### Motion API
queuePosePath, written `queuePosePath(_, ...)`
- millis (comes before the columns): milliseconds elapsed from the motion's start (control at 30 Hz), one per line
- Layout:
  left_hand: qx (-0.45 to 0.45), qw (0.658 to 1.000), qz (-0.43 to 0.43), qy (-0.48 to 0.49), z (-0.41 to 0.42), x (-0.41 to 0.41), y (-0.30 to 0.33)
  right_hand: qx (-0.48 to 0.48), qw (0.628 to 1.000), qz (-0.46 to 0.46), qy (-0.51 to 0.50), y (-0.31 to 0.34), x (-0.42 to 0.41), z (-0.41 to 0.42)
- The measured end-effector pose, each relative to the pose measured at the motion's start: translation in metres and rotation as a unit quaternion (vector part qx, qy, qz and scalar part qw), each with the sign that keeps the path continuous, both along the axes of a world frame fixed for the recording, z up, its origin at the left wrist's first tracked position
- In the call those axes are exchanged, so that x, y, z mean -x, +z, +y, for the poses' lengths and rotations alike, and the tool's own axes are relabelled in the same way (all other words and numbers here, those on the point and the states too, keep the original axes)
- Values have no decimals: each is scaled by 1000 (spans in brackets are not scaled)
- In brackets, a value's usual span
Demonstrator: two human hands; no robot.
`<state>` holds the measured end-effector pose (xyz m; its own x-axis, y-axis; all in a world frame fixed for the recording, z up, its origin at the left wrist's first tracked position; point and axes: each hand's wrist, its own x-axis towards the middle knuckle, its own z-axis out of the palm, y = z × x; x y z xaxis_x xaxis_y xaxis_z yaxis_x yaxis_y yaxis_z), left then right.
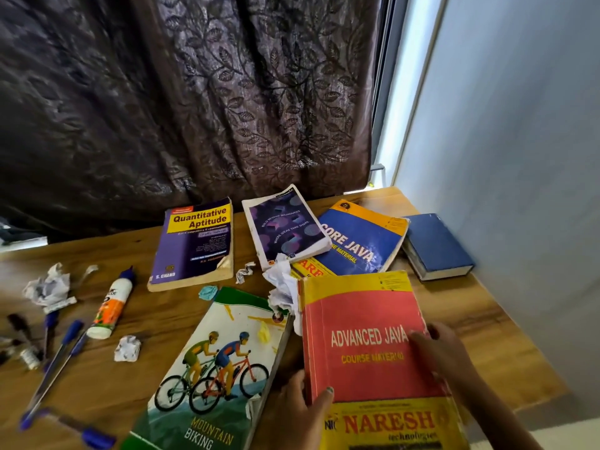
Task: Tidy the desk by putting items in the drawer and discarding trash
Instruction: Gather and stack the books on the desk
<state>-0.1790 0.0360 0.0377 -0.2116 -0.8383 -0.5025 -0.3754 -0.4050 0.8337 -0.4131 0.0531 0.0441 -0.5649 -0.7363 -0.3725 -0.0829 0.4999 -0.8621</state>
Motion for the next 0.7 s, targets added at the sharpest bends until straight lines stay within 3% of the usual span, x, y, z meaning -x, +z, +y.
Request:
queuePosePath(100,134,983,-114,-47,2,2,10,-2,997,79,-3,2,7,-8)
queuePosePath(200,323,913,-220,-116,-1,14,0,9,993,117,-7,12,17,-25)
queuePosePath(300,392,862,-263,-183,-13,33,-12,42,994,105,-17,22,21,-52)
queuePosePath(433,427,803,-312,-275,-30,43,-34,42,996,71,-25,21,25,-101)
queuePosePath(567,418,796,-332,-286,-33,41,-44,30,995,76,-57,10,31,-141)
queuePosePath(700,430,791,-339,-273,-32,42,-45,25,990,-61,-122,1,36,-160)
